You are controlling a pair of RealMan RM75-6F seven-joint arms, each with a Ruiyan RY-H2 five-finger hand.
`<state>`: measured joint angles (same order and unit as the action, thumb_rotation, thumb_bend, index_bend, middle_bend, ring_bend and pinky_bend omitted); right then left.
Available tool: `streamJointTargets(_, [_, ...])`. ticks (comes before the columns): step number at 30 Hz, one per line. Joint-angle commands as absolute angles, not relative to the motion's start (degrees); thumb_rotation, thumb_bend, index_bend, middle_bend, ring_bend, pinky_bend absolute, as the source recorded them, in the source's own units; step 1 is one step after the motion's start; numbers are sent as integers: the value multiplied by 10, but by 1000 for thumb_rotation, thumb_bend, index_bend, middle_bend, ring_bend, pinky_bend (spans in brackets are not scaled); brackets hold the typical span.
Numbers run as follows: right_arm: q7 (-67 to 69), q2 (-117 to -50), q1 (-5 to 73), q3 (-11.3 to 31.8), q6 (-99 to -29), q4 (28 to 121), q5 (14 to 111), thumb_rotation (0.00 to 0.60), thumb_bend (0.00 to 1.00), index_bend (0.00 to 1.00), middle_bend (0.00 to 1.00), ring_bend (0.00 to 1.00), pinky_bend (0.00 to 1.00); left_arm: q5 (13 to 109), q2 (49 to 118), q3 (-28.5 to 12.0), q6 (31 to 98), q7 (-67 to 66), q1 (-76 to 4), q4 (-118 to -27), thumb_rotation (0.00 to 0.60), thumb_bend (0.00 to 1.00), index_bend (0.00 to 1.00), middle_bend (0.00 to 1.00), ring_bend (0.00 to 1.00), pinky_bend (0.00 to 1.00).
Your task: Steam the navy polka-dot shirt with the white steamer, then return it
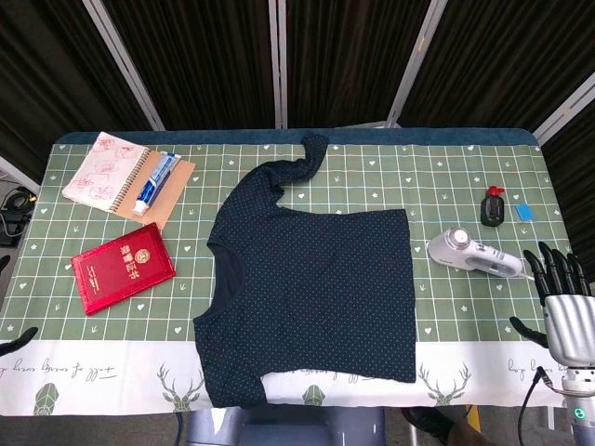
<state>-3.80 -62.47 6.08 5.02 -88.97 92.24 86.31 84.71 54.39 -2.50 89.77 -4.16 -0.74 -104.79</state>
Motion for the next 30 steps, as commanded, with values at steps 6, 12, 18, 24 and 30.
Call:
streamJointTargets(6, [-21, -630, 71, 52, -856, 914, 847, 600, 0, 0, 0, 0, 0, 850, 544, -25, 899, -40, -6, -1047, 600, 0, 0, 0, 0, 0])
streamJointTargets(12, [-9, -656, 103, 70, -784, 863, 798, 600, 0, 0, 0, 0, 0, 846, 547, -27, 893, -45, -10, -1044, 600, 0, 0, 0, 0, 0])
streamJointTargets(18, [44, -734, 165, 102, -690, 717, 751, 600, 193, 0, 0, 0, 0, 828, 555, -34, 881, -58, -17, -1041, 600, 0, 0, 0, 0, 0])
streamJointTargets(24, [41, -795, 209, 113, -630, 589, 733, 600, 383, 0, 0, 0, 0, 806, 567, -40, 862, -74, -28, -1031, 600, 0, 0, 0, 0, 0])
streamJointTargets(30, [21, -837, 238, 113, -592, 512, 725, 600, 435, 0, 0, 0, 0, 786, 576, -47, 848, -86, -36, -1023, 600, 0, 0, 0, 0, 0])
